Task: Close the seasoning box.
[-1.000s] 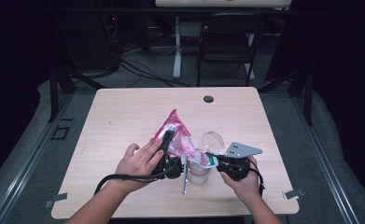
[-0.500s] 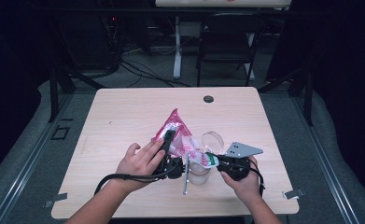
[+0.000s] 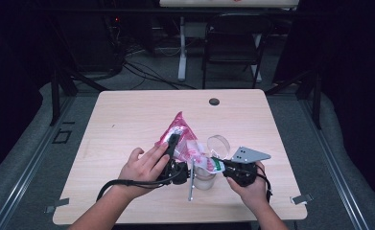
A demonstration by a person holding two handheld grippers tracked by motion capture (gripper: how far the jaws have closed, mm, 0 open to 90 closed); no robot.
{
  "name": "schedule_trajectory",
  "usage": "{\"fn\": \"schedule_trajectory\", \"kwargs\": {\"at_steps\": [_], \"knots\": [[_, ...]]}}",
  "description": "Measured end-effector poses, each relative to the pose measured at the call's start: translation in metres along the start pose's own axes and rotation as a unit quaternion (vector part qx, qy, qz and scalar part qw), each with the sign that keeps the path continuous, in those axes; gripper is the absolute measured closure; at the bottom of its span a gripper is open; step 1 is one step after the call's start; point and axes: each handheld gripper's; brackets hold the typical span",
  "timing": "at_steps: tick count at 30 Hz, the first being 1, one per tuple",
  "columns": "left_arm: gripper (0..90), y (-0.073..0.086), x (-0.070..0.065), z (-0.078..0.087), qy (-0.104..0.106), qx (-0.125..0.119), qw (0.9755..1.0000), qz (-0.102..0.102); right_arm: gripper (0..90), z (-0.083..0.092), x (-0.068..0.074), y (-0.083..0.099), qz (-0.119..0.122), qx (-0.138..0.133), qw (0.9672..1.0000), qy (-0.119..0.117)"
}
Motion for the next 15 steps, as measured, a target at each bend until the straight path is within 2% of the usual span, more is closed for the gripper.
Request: {"fn": "schedule_trajectory", "kwargs": {"at_steps": [2, 3, 7, 9, 11, 12, 15], "knots": [[68.3, -0.0006, 0.0008, 0.0030, 0.012, 0.021, 0.9997, -0.002, 90.0, -0.0003, 0.0003, -0.0001, 0.002, 0.001, 1.0000, -0.001], [68.4, -0.0004, 0.0013, 0.0033, 0.010, 0.021, 0.9997, -0.005, 90.0, -0.0007, 0.0005, -0.0002, 0.002, 0.001, 1.0000, -0.001], [68.7, 0.0017, 0.0008, 0.0021, 0.010, 0.015, 0.9998, 0.001, 90.0, -0.0020, 0.0005, -0.0007, 0.001, -0.001, 1.0000, -0.001], [68.9, 0.0016, 0.0021, 0.0028, 0.014, 0.026, 0.9996, -0.001, 90.0, -0.0022, 0.0004, -0.0013, 0.002, 0.000, 1.0000, -0.001], [69.1, 0.0028, 0.0019, 0.0024, 0.014, 0.027, 0.9995, 0.005, 90.0, -0.0022, 0.0000, -0.0020, 0.005, 0.000, 1.0000, -0.001], [69.2, 0.0040, 0.0016, 0.0014, 0.012, 0.019, 0.9997, 0.007, 90.0, -0.0023, 0.0001, -0.0024, 0.004, -0.001, 1.0000, -0.001], [69.7, 0.0055, 0.0016, 0.0020, 0.014, 0.027, 0.9994, 0.013, 90.0, -0.0024, 0.0004, -0.0036, 0.005, -0.002, 1.0000, 0.000]]}}
Point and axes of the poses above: each handheld gripper's, and its own axes: z roughly backward along the jaws, y roughly out of its underside, x roughly to its left, and after that the axes turned 7 degrees about z, right-handed
